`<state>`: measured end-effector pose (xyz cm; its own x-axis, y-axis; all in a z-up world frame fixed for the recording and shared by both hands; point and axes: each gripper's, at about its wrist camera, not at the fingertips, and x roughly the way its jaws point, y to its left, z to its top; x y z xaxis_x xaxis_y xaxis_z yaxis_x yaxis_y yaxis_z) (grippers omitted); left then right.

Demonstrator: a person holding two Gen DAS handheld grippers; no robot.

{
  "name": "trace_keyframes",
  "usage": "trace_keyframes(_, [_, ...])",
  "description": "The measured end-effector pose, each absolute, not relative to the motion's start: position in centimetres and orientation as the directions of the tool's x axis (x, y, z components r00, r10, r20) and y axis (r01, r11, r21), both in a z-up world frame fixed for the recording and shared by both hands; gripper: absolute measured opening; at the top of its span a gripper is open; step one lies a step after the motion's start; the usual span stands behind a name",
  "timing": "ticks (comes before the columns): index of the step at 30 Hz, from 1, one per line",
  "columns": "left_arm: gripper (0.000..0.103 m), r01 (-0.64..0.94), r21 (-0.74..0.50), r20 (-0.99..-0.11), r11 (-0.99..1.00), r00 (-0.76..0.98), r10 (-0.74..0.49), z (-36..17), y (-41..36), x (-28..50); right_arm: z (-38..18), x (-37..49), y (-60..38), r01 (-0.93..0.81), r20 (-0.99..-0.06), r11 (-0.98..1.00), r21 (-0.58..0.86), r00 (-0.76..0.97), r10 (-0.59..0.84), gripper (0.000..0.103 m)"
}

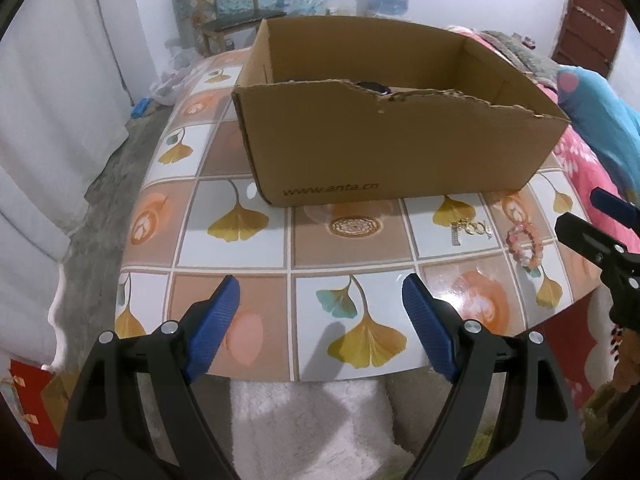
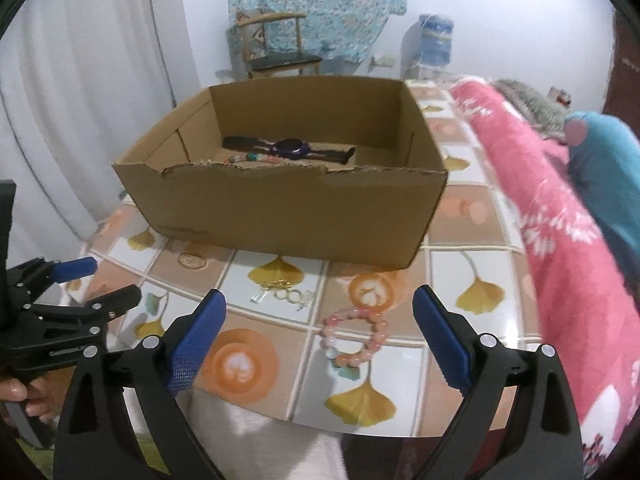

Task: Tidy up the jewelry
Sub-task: 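Withdraw both tools from the box and move them to the remaining gold earrings, then lower the left gripper onto the gold hook earring and close it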

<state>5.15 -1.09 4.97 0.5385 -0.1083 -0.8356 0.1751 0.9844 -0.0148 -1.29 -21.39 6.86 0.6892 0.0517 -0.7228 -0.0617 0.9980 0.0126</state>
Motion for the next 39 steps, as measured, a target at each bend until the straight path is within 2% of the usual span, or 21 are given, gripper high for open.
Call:
trace_keyframes(11, [0.08, 0.202, -0.045, -0.81, 0.978, 0.566, -0.154, 5.9, 1.3, 4.6, 7.9, -1.9, -18.9, 0.012, -0.677, 0.996, -0.083, 0.733, -0.065, 0.096])
trace_keyframes(14, [0.08, 0.202, -0.057, -0.805, 0.978, 0.57, -0.165, 5.9, 2.1, 4.6, 8.3, -1.6, -18.2, -0.009, -0.671, 0.998, -0.059, 0.741, -0.033, 0.096])
trace_keyframes(19, [0.08, 0.2, -0.077, -0.794, 0.977, 0.58, -0.181, 5.8, 3.1, 4.3, 7.7, -1.0, -17.6, -0.087, -0.681, 0.994, 0.062, 0.725, 0.106, 0.096])
trace_keyframes(23, [0.08, 0.221, -0.077, -0.784, 0.972, 0.589, -0.196, 5.9, 3.1, 3.9, 7.3, -2.5, -18.2, -0.129, -0.651, 0.985, 0.115, 0.739, 0.173, 0.096])
trace_keyframes(39, [0.08, 0.452, -0.009, -0.738, 0.892, 0.599, -0.311, 4.5, -1.9, 3.6, 4.9, -3.5, -21.4, -0.123, -0.68, 0.969, 0.214, 0.693, 0.238, 0.096])
